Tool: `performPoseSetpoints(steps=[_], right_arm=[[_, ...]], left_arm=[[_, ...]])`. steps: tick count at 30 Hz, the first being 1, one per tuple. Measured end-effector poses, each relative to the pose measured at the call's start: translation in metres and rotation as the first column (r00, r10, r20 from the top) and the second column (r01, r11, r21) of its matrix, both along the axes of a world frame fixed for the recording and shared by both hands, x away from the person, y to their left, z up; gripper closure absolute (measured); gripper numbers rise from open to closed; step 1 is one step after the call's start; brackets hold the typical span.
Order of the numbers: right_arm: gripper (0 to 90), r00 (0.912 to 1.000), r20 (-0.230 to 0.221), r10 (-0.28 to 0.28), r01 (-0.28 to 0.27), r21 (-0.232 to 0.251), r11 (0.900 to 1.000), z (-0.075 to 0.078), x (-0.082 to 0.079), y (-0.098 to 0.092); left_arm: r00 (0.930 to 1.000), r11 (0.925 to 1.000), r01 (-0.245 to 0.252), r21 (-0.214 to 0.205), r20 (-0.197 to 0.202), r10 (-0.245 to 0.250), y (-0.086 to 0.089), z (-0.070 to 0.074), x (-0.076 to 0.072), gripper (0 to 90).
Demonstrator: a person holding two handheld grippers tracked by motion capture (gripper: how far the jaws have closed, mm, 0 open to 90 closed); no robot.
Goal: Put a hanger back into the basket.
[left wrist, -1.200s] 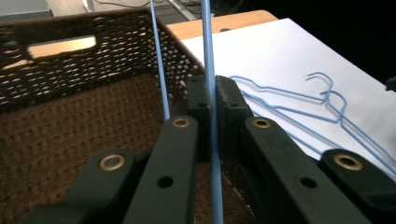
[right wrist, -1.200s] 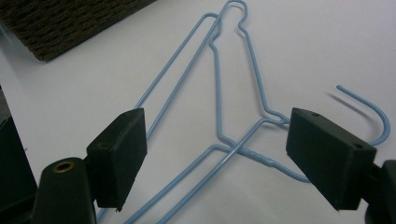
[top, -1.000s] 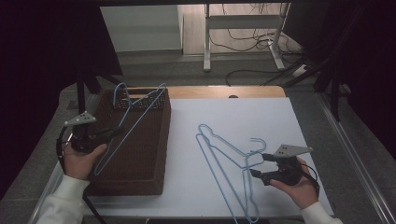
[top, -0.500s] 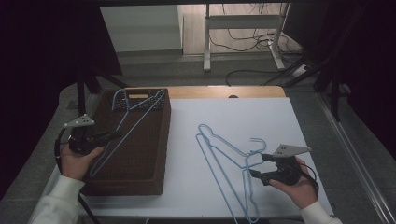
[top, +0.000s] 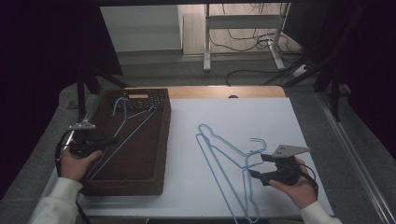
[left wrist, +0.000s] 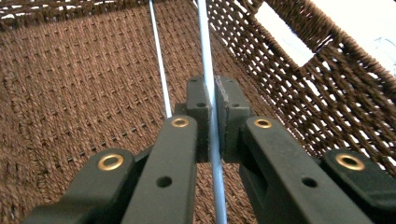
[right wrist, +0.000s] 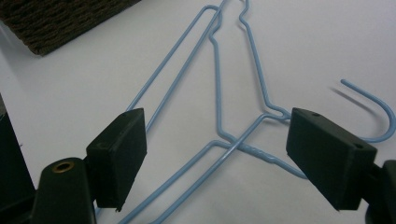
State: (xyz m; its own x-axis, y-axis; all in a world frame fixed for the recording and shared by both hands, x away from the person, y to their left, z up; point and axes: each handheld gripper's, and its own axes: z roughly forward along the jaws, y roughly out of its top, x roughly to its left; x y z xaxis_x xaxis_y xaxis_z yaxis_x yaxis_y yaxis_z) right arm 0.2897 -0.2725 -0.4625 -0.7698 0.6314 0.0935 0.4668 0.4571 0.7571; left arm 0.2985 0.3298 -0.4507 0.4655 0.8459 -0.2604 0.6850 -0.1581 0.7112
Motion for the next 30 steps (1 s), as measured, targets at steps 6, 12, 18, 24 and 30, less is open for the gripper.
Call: performPoseSetpoints(steps=[6, 12, 18, 24, 30], right_arm=[[19.8, 1.0, -0.002, 0.002, -0.002, -0.001, 1.0, 0.0, -0.001, 0.001], [19.8, 1.0, -0.002, 0.002, -0.002, 0.0, 1.0, 0.001, -0.001, 0.0], [19.8, 1.0, -0.002, 0.004, -0.004, 0.0, 1.0, 0.0, -0.001, 0.001], [19.8, 1.0, -0.004, 0.006, -0.006, 0.002, 1.0, 0.0, 0.0, 0.002], [19.7, 0.9998, -0.011, 0.019, -0.019, -0.002, 0.9998, 0.0, 0.002, 0.007]], left_arm=[[0.9896, 0.9886, -0.131, 0.074, -0.05, 0.135, 0.005, -0.005, 0.005, 80.9], [0.973, 0.9615, -0.228, 0.154, -0.002, 0.231, 0.0, -0.003, 0.006, 50.4], [0.9792, 0.9701, -0.203, 0.133, 0.037, 0.2, -0.004, 0.006, -0.003, 36.2], [0.9953, 0.9976, -0.047, 0.051, 0.087, 0.042, -0.027, 0.023, -0.018, 26.7], [0.9918, 0.9984, 0.055, 0.014, 0.114, -0.057, -0.059, 0.03, -0.03, 20.3]])
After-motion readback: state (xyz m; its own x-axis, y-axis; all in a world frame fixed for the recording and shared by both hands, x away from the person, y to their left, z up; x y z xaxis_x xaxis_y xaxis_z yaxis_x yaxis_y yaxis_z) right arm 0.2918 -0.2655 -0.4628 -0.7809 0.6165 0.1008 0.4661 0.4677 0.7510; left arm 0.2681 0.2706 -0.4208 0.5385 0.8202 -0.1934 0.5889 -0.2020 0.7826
